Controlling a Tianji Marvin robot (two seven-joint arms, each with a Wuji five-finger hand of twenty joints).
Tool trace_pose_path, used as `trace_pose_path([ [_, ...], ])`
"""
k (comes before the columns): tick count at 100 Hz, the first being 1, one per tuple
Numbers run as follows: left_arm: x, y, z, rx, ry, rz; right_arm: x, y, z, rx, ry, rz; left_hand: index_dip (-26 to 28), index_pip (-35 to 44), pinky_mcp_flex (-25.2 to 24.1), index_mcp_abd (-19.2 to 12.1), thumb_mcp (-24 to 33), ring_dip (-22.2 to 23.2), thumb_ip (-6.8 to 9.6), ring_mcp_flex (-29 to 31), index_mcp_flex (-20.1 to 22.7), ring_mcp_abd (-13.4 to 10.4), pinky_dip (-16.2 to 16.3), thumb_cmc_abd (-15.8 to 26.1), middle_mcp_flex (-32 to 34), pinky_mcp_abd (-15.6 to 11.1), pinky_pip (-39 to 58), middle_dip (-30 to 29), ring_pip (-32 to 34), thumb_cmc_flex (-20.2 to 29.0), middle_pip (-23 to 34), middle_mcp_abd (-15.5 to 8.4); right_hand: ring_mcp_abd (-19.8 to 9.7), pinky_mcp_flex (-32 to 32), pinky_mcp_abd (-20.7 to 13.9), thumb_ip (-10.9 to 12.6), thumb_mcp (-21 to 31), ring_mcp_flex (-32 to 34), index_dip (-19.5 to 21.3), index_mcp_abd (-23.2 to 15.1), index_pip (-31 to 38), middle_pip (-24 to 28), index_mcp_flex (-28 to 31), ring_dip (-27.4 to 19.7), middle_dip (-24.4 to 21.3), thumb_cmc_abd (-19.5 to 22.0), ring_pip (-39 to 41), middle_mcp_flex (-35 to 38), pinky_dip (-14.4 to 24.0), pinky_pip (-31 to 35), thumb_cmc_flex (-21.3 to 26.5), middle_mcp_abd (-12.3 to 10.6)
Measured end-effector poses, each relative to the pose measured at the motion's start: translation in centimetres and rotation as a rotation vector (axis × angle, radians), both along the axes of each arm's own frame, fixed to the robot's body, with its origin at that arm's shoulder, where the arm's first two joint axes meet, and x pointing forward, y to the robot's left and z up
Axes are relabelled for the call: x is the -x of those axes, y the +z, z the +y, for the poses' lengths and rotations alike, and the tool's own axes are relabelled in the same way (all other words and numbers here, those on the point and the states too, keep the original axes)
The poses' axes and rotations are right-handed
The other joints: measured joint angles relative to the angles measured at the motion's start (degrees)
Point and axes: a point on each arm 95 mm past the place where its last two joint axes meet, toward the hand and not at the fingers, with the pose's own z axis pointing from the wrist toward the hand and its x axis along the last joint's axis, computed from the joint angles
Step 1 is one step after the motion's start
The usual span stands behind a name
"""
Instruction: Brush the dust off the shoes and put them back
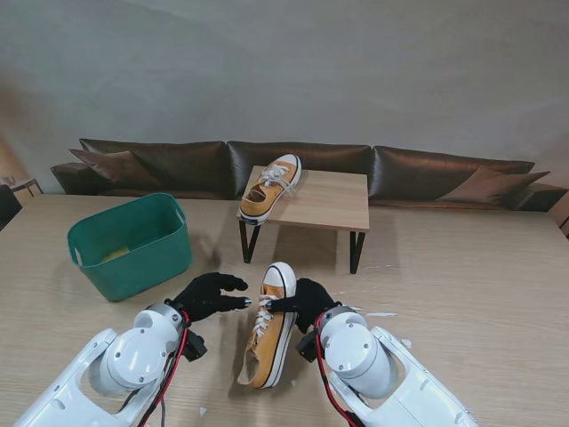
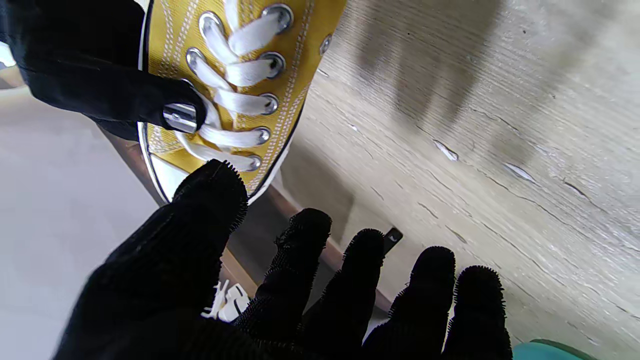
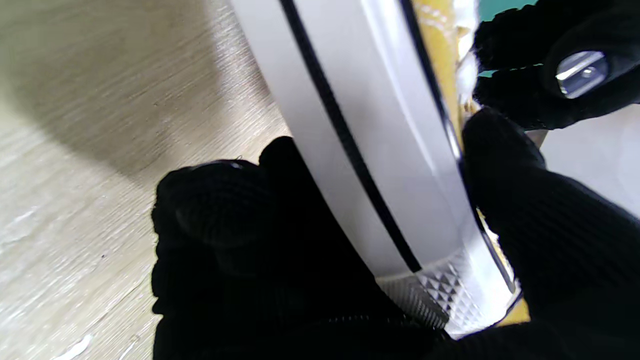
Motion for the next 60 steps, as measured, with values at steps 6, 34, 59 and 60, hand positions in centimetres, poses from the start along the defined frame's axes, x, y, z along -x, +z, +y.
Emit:
trace_pose_path([
  [6,0.0,-0.1,0.1,0.006,0.007,0.003,-0.1,-0.3,0.4,0.024,0.0,0.0,0.0,0.01,0.0,0.05,0.0,0.0,0.0,0.0,0.0,0.0,0.05,0.0,0.0,0.0,-0.01,0.0,0.0,0.0,0.01,0.04,0.18,0.0,0.0,-0.01,-1.25,-0.01,-0.87,-0.25,1.35,0.61,-0.03,-0.12,0.0,0.56,-0.1,0.0,0.17,0.44,-0.21,0.0],
  [34,0.1,-0.2,0.0,0.026,0.024,0.006,-0.4,-1.8,1.9,0.159,-0.013,-0.039,0.07,0.06,-0.12,0.72,-0.74,0.0,0.89,0.02,0.0,0.0,0.12,1.57,1.19,0.01,-0.07,0.27,0.0,0.02,0.16,0.84,0.23,0.0,0.0,0.75,-2.63,-0.04,-3.95,-1.75,7.06,2.01,-1.13,-0.39,-0.29,4.14,0.04,-0.66,1.41,1.89,-6.53,-0.48],
  [59,0.3,-0.3,-0.1,0.038,0.038,0.01,-0.3,-3.4,2.9,0.285,0.001,-0.036,0.37,0.61,-0.64,1.41,-1.64,0.0,0.89,0.03,1.45,0.2,0.27,2.13,1.24,0.02,-0.68,0.27,0.0,0.02,0.16,1.66,0.23,0.02,-0.01,7.88,-2.54,-0.07,-3.05,-2.22,0.74,2.22,-1.12,-0.42,-0.95,7.79,1.12,-2.06,1.41,3.35,-12.06,-0.92],
  [60,0.3,-0.4,-0.1,0.039,0.039,0.01,-0.3,-3.5,3.0,0.293,0.002,-0.036,0.37,0.61,-0.65,1.41,-1.77,0.0,0.89,0.03,1.54,0.21,0.28,2.13,1.24,0.02,-0.68,0.27,0.0,0.02,0.16,1.71,0.23,0.03,-0.01,8.18,-2.54,-0.07,-3.04,-2.22,0.46,2.23,-1.12,-0.42,-0.95,7.79,1.2,-2.07,1.41,3.42,-12.29,-0.96],
])
